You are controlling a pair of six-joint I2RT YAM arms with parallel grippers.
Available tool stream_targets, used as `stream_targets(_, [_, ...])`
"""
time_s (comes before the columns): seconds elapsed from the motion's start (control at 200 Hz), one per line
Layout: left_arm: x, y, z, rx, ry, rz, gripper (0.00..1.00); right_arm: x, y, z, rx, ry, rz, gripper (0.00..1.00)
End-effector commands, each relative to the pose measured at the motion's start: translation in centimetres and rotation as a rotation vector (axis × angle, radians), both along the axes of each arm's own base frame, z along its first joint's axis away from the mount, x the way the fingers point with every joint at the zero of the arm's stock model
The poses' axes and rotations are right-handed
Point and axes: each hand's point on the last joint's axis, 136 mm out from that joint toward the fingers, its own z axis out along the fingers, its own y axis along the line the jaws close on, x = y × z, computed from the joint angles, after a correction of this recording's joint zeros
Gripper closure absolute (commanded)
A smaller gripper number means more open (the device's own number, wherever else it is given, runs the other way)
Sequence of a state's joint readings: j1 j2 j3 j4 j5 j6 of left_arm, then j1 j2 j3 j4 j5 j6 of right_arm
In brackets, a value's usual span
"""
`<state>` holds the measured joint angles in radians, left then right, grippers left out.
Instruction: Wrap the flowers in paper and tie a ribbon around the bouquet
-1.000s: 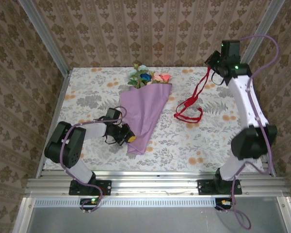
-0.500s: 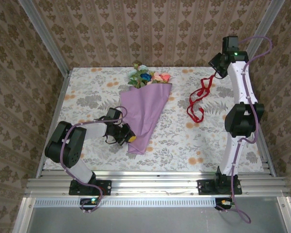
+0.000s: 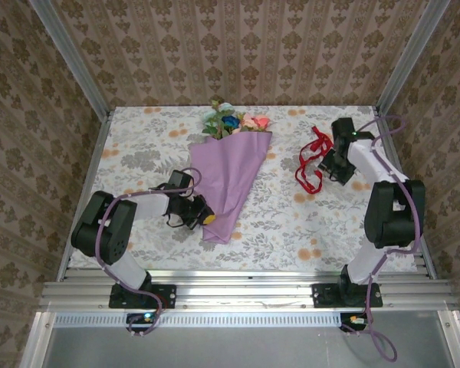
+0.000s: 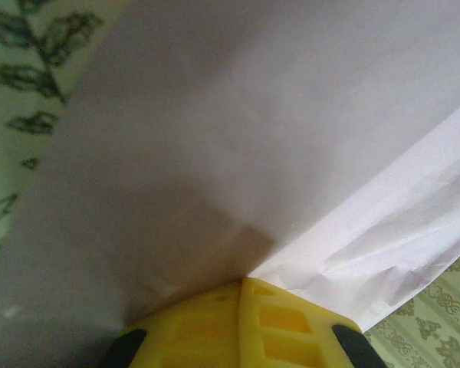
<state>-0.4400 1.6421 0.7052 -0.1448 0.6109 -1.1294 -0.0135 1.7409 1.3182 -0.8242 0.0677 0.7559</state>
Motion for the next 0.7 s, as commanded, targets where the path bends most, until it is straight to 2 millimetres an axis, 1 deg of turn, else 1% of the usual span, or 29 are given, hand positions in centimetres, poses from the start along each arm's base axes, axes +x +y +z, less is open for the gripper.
stream_targets(0.0, [-1.2,0.6,-1.9,0.049,0.055,0.002,0.96,0.5,1.0,-2.5,0.039,0.011,-0.021,0.47])
stream_targets(0.175, [-1.0,0.5,-1.9,0.046,0.054,0.002,0.96,1.7,1.5,-5.7,0.066,0.074,-0.025,0.58])
stream_targets(0.21, [-1.0,0.5,-1.9,0.047,0.054,0.002,0.96,1.8,1.5,-6.1,0.069,0.084,-0.031,0.62])
stream_targets(0.27, [-0.9,0.5,-2.0,0.048,0.054,0.003,0.96,1.7,1.4,-6.7,0.067,0.107,-0.045,0.74])
stream_targets(0.315, [-1.0,0.4,-2.2,0.047,0.057,0.001,0.96,1.3,1.2,-6.6,0.058,0.120,-0.060,0.90])
stream_targets(0.335, [-0.9,0.4,-2.2,0.045,0.056,0.003,0.96,1.1,1.1,-6.2,0.049,0.118,-0.069,0.96])
stream_targets(0.35, [-0.9,0.4,-2.2,0.044,0.057,0.002,0.96,0.9,0.9,-5.7,0.039,0.109,-0.078,1.00])
stream_targets(0.375, [-0.9,0.3,-2.3,0.042,0.057,0.002,0.96,0.6,0.5,-4.8,0.013,0.092,-0.092,1.00])
stream_targets(0.42, [-0.6,0.2,-2.4,0.038,0.055,0.003,0.97,0.3,0.0,-2.5,-0.037,0.029,-0.105,1.00])
stream_targets(0.43, [-0.6,0.2,-2.4,0.036,0.055,0.004,0.97,0.3,-0.1,-1.6,-0.049,0.006,-0.106,1.00])
stream_targets(0.435, [-0.6,0.1,-2.4,0.036,0.056,0.004,0.97,0.3,-0.1,-1.6,-0.049,0.006,-0.106,1.00])
stream_targets(0.44, [-0.5,0.1,-2.4,0.036,0.056,0.004,0.97,0.2,-0.2,-0.9,-0.062,-0.014,-0.106,1.00])
stream_targets(0.51, [0.1,-0.3,-2.4,0.027,0.048,0.006,0.97,-0.1,0.1,4.4,-0.153,-0.153,-0.058,1.00])
stream_targets(0.53, [0.3,-0.4,-2.3,0.025,0.045,0.006,0.97,-0.2,0.5,5.9,-0.171,-0.190,-0.032,1.00])
stream_targets(0.55, [-0.1,-1.2,-2.3,0.024,0.042,-0.024,0.97,-0.2,1.1,7.3,-0.186,-0.223,0.000,1.00])
stream_targets(0.58, [0.1,-1.6,-2.3,0.020,0.039,-0.030,0.97,-0.4,2.0,8.9,-0.202,-0.257,0.045,1.00])
stream_targets(0.585, [0.1,-1.6,-2.4,0.020,0.039,-0.030,0.97,-0.5,2.4,9.5,-0.207,-0.270,0.062,1.00])
stream_targets(0.6, [0.3,-1.8,-2.4,0.019,0.039,-0.031,0.97,-0.7,3.0,10.4,-0.211,-0.290,0.088,1.00])
stream_targets(0.605, [0.3,-1.8,-2.4,0.018,0.039,-0.032,0.97,-0.7,3.0,10.4,-0.211,-0.290,0.088,1.00])
stream_targets(0.61, [0.4,-1.9,-2.4,0.018,0.039,-0.032,0.97,-0.8,3.4,10.9,-0.215,-0.303,0.106,1.00])
stream_targets(0.66, [0.8,-2.4,-2.5,0.014,0.033,-0.038,0.97,-1.6,5.7,13.3,-0.219,-0.363,0.194,1.00])
stream_targets(0.675, [0.8,-2.5,-2.5,0.014,0.033,-0.040,0.97,-1.7,6.6,13.6,-0.217,-0.371,0.224,1.00])
stream_targets(0.685, [0.9,-2.6,-2.5,0.013,0.031,-0.041,0.97,-2.1,7.1,14.6,-0.210,-0.404,0.241,1.00])
stream_targets(0.695, [1.0,-2.7,-2.5,0.013,0.029,-0.041,0.97,-2.2,7.4,14.9,-0.208,-0.415,0.249,1.00])
